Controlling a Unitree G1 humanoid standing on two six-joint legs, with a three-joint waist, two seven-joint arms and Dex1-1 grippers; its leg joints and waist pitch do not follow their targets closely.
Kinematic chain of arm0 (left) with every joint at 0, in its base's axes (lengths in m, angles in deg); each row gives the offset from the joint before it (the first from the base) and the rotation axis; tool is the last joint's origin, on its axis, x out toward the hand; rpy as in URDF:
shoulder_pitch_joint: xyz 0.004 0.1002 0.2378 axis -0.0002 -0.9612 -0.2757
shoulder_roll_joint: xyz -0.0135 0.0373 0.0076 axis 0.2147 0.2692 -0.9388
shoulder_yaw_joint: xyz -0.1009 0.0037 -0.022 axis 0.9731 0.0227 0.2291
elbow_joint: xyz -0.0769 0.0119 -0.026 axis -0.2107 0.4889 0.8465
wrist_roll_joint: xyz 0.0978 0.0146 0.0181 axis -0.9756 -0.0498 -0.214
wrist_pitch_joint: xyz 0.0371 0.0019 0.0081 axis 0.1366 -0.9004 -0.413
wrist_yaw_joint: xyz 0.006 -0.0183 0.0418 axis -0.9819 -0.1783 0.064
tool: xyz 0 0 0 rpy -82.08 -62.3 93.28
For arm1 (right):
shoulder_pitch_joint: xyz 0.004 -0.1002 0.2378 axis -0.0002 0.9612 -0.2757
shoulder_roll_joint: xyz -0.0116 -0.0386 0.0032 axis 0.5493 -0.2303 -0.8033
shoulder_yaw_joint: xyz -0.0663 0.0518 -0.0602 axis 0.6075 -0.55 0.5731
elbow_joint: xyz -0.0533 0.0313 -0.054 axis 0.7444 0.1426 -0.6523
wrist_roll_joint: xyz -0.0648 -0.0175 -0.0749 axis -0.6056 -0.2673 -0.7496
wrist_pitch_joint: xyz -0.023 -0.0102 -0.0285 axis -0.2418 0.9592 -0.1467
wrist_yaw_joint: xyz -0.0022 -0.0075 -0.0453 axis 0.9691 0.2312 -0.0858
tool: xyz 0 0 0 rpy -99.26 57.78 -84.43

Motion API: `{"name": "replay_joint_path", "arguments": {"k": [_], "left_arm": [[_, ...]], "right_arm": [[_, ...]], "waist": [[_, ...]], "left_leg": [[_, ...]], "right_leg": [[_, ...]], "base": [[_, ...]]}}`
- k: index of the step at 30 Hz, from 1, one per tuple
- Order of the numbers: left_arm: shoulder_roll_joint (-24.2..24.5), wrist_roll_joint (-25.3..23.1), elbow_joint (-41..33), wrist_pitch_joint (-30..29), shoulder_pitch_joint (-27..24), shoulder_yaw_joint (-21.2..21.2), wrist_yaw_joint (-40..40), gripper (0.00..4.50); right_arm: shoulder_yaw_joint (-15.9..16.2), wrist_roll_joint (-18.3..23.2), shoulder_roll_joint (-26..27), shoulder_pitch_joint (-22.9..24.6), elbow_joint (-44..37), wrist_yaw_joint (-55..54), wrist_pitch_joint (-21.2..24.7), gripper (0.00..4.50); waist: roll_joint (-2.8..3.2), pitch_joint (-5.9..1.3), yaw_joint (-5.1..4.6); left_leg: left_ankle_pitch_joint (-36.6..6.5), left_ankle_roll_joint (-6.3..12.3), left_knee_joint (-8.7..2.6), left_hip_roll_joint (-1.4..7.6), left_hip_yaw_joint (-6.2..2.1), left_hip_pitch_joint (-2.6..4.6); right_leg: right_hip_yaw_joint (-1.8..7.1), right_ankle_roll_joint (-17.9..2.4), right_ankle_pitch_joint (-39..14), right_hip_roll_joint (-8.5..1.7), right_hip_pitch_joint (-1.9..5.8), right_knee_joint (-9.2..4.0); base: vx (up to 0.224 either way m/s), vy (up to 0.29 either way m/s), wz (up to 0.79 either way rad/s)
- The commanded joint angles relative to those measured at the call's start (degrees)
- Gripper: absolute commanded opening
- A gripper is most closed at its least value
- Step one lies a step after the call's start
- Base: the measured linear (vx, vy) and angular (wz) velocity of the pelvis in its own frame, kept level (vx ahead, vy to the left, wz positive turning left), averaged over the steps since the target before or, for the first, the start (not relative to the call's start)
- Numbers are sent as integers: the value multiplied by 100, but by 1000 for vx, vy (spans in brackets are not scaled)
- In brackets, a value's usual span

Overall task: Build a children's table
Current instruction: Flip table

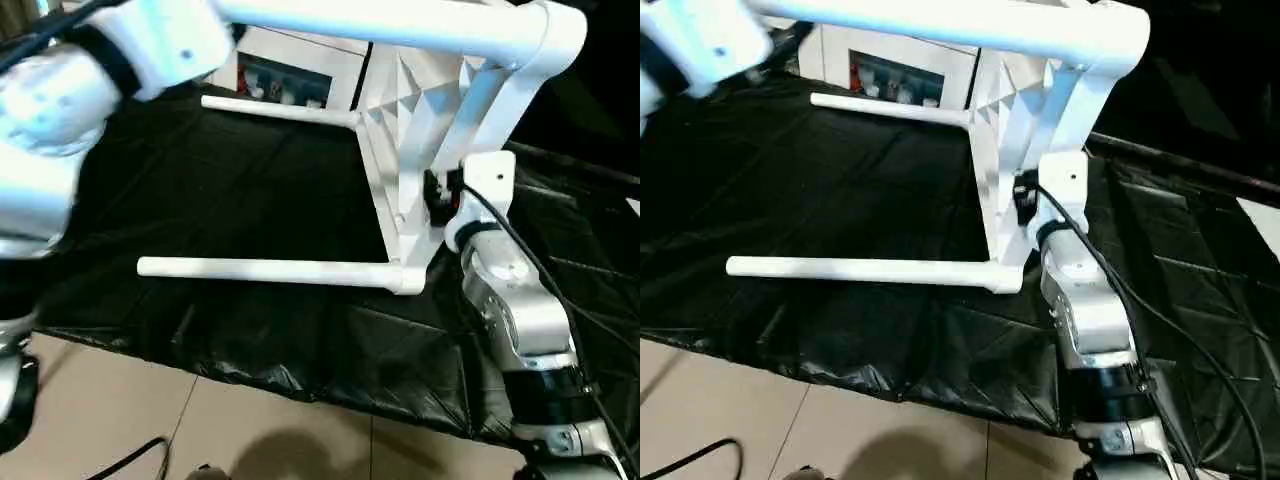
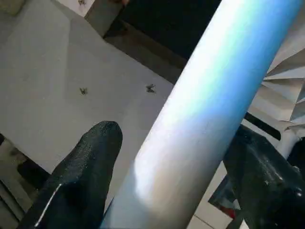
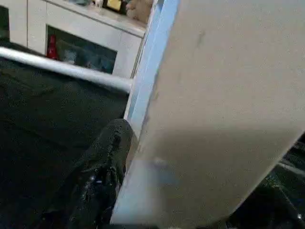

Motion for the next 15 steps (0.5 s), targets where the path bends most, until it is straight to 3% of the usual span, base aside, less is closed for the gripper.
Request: {"name": "replay_joint_path", "arguments": {"k": [1,4,5,6,7,8,10,11,12,14,15], "left_arm": [[-127,-14,154,107,111,-221,-31,338],[-308,-46,394,336,214,-281,-103,328],[-337,-40,461,368,230,-290,-142,318],[-340,-43,544,416,262,-328,-219,306],[-336,-55,568,439,275,-340,-226,302],[-330,-81,608,466,285,-343,-216,299],[-324,-96,636,483,292,-350,-233,281],[-320,-116,695,519,305,-350,-248,281],[-309,-126,740,535,318,-367,-283,275],[-300,-159,839,605,349,-378,-276,257],[-312,-167,886,649,359,-359,-282,253]], "right_arm": [[52,10,-67,150,-27,116,232,278],[137,97,35,206,-31,349,365,278],[148,109,72,211,2,368,346,278],[175,140,131,215,81,413,255,278],[182,148,144,216,101,428,228,278],[207,135,169,208,163,442,156,278],[213,121,185,193,221,441,93,278],[208,89,208,149,345,420,-13,278],[202,66,216,115,439,408,-105,278],[187,-3,211,45,625,399,-260,278],[175,-34,217,31,660,409,-287,278]], "waist": [[218,-289,1],[233,-280,23],[326,-277,43],[270,-286,26],[284,-276,31],[397,-279,39],[345,-260,27],[468,-263,45],[414,-258,27],[443,-237,40],[550,-242,52]], "left_leg": [[-1370,-817,-435,300,-183,170],[-1463,-827,-448,307,-195,167],[-1583,-833,-453,301,-207,179],[-1594,-824,-451,307,-202,170],[-1647,-836,-460,315,-213,173],[-1686,-864,-472,314,-236,172],[-1801,-850,-469,312,-220,188],[-1859,-859,-472,314,-236,194],[-1787,-812,-471,305,-223,164],[-1986,-809,-475,315,-226,205],[-2051,-827,-478,308,-247,204]], "right_leg": [[277,-426,-656,-452,131,-410],[274,-448,-747,-462,136,-420],[280,-455,-862,-481,121,-430],[278,-466,-868,-484,136,-446],[279,-492,-930,-488,124,-443],[279,-502,-942,-497,135,-425],[280,-533,-1042,-486,112,-455],[291,-564,-1097,-513,105,-449],[293,-593,-1049,-498,128,-462],[295,-618,-1342,-507,95,-488],[296,-633,-1400,-520,97,-483]], "base": [[0,0,0],[0,0,0],[0,0,0],[0,0,0],[0,0,0],[0,0,0],[0,0,0],[0,0,0],[0,0,0],[0,0,0],[0,0,0]]}}
